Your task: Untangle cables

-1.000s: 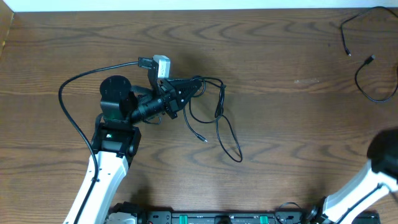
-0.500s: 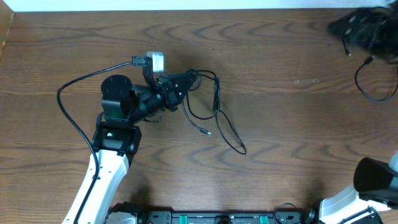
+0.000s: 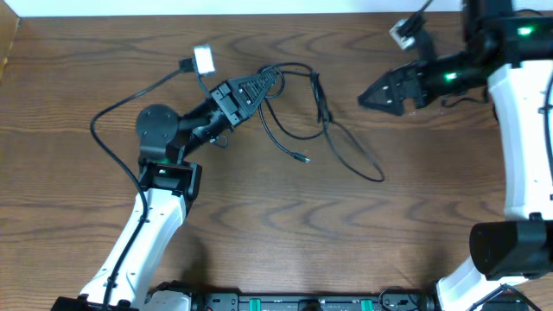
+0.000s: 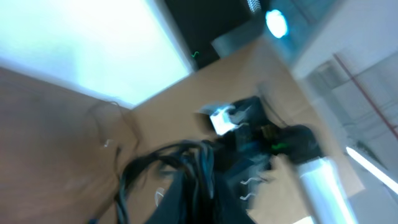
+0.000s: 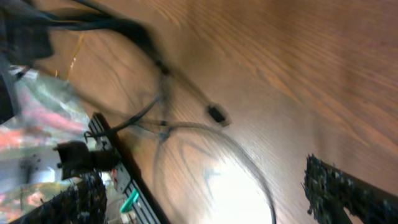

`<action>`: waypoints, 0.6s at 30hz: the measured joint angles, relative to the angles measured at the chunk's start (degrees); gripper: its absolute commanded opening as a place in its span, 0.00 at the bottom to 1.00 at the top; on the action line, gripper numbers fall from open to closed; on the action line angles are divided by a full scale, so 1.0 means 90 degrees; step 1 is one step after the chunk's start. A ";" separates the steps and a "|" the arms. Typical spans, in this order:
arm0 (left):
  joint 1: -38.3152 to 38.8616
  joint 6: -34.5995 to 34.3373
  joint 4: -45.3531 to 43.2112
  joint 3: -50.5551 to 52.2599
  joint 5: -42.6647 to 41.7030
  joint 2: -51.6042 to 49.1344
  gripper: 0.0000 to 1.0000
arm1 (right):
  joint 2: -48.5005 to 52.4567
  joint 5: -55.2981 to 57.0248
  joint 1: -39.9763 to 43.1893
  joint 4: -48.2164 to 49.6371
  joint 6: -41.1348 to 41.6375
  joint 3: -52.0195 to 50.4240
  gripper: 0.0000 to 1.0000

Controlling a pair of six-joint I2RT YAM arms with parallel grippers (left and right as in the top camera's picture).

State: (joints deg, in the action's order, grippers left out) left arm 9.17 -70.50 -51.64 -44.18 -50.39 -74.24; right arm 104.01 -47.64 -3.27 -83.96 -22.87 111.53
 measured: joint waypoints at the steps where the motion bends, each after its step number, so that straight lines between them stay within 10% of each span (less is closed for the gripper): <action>1: 0.0000 -0.0165 -0.0219 -0.0005 -0.0063 0.0000 0.08 | 0.0017 -0.0029 -0.0053 0.0148 -0.0019 -0.0189 0.99; 18: 0.0279 -0.0573 -0.0457 -0.0005 -0.0248 0.0005 0.09 | 0.0066 -0.0755 -0.0930 0.1785 0.0265 -0.1241 0.99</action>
State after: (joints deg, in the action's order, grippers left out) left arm 11.68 -75.66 -55.75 -44.23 -52.62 -74.19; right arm 104.60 -54.43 -11.64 -67.90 -20.49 100.36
